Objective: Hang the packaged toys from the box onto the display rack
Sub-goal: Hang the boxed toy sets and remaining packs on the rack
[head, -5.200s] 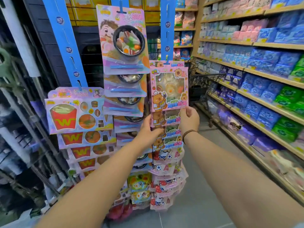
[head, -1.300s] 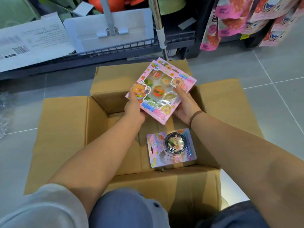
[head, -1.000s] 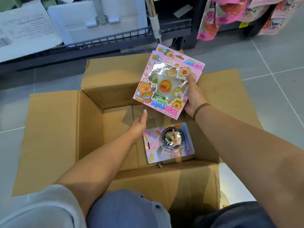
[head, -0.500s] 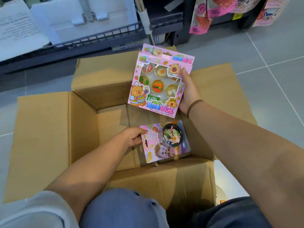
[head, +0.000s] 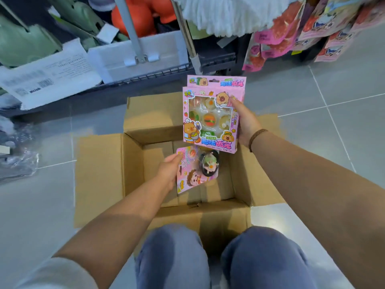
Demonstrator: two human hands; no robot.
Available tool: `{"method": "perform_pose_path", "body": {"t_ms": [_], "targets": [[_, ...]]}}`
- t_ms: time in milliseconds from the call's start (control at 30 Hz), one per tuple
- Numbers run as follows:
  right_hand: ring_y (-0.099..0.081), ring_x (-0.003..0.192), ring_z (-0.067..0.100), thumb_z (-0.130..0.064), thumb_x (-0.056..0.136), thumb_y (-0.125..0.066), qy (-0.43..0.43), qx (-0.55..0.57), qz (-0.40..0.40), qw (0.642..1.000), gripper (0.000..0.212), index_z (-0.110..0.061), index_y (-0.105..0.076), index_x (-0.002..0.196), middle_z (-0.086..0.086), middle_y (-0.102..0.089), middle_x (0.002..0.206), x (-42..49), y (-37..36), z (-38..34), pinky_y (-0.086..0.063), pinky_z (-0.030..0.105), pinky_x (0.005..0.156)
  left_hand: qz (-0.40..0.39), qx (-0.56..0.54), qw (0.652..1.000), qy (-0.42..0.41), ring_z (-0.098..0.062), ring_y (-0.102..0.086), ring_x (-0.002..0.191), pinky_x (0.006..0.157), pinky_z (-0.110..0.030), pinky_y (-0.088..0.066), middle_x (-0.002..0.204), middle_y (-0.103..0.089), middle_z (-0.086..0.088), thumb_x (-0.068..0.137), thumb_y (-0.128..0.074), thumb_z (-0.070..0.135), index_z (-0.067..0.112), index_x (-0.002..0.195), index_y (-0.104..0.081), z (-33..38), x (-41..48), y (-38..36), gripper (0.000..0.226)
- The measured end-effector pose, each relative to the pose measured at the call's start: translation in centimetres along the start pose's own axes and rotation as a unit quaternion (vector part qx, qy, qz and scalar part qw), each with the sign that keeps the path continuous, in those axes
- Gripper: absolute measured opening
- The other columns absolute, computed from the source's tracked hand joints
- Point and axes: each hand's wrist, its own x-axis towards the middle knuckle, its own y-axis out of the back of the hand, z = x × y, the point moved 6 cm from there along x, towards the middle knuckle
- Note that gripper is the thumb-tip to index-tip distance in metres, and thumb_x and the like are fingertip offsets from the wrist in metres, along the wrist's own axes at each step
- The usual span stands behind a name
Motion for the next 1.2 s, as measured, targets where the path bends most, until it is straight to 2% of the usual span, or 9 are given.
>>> {"method": "perform_pose_path", "body": {"t_ms": [100,200,300,500,600,667,767,900,1200], "targets": [[-0.069,0.098,0.032,-0.058,0.073,-0.065,-0.007,-0.037,0.038,0.999,0.057,-0.017,-0.066,0.113,0.011,-0.073,0.107,-5.9,-0.9,-5.7,-0.052,0.051,0.091,0.055,0.037,0.997,-0.027,-0.027,-0.065,0.092,0.085,-0.041,-0.054,0.099,-0.068,-0.008,0.093,-0.055,0.032,0.016,0.115,-0.060,5.5,-7.6,1.9,0.027],[-0.066,0.084,0.028,-0.044,0.080,-0.067,-0.015,-0.036,0.080,0.996,0.037,-0.015,-0.065,0.104,0.009,-0.071,0.095,-12.4,-1.7,-10.8,-0.051,0.048,0.090,0.062,0.170,0.975,-0.126,-0.018,-0.050,0.073,0.059,-0.023,-0.039,0.075,-0.057,0.001,0.097,-0.048,0.027,0.016,0.104,-0.061,12.6,-15.5,2.6,0.018],[-0.063,0.072,0.017,-0.018,0.093,-0.056,-0.011,-0.023,0.093,0.995,0.028,-0.011,-0.059,0.119,0.001,-0.066,0.085,-18.4,-2.6,-15.3,-0.054,0.032,0.069,0.050,0.261,0.946,-0.187,-0.017,-0.046,0.078,0.051,-0.014,-0.032,0.082,-0.053,-0.006,0.098,-0.045,0.021,0.010,0.103,-0.061,18.6,-22.8,2.8,0.020],[-0.062,0.074,0.016,-0.008,0.094,-0.052,0.010,-0.008,0.092,0.996,0.024,-0.016,-0.054,0.116,0.000,-0.064,0.090,-29.2,-4.9,-24.9,-0.054,0.028,0.061,0.026,0.410,0.883,-0.227,-0.032,-0.053,0.077,0.066,-0.034,-0.038,0.093,-0.062,-0.027,0.096,-0.048,0.031,0.009,0.075,-0.058,26.7,-35.0,2.1,0.032],[-0.061,0.073,0.014,-0.009,0.093,-0.052,0.023,-0.015,0.097,0.995,0.014,-0.021,-0.055,0.100,-0.004,-0.063,0.086,-33.2,-5.4,-27.7,-0.048,0.027,0.061,0.002,0.418,0.867,-0.272,-0.029,-0.046,0.071,0.064,-0.034,-0.033,0.064,-0.050,-0.011,0.097,-0.046,0.031,0.014,0.062,-0.045,29.5,-39.7,0.8,0.039],[-0.061,0.074,0.014,-0.011,0.092,-0.055,0.041,-0.015,0.113,0.993,0.012,-0.023,-0.057,0.095,-0.004,-0.064,0.087,-35.8,-5.3,-29.2,-0.047,0.026,0.061,-0.023,0.432,0.851,-0.297,-0.023,-0.044,0.071,0.064,-0.032,-0.030,0.064,-0.045,-0.003,0.098,-0.045,0.030,0.017,0.064,-0.044,31.1,-42.4,-0.4,0.037],[-0.063,0.078,0.016,-0.017,0.091,-0.058,0.080,-0.039,0.146,0.985,0.009,-0.017,-0.060,0.100,0.003,-0.067,0.097,-38.9,-4.6,-31.0,-0.050,0.029,0.069,-0.044,0.461,0.819,-0.338,-0.021,-0.045,0.069,0.059,-0.032,-0.028,0.071,-0.049,-0.008,0.098,-0.043,0.031,0.009,0.071,-0.050,33.1,-45.3,-1.9,0.036],[-0.064,0.106,0.030,-0.023,0.090,-0.058,0.111,-0.060,0.181,0.975,0.031,-0.012,-0.057,0.119,0.009,-0.066,0.119,-42.3,-2.6,-33.3,-0.049,0.048,0.097,-0.049,0.496,0.777,-0.384,-0.011,-0.034,0.053,0.052,-0.031,-0.023,0.056,-0.036,0.002,0.098,-0.045,0.032,0.021,0.056,-0.035,36.2,-49.2,-4.6,0.045],[-0.059,0.115,0.029,-0.015,0.089,-0.058,0.201,-0.040,0.210,0.956,0.043,-0.017,-0.048,0.131,0.005,-0.061,0.127,-48.6,6.2,-41.8,-0.044,0.050,0.103,-0.113,0.534,0.697,-0.466,-0.016,-0.029,0.050,0.052,-0.031,-0.020,0.055,-0.028,-0.001,0.097,-0.046,0.033,0.017,0.054,-0.030,40.8,-57.6,-16.9,0.049]]}}
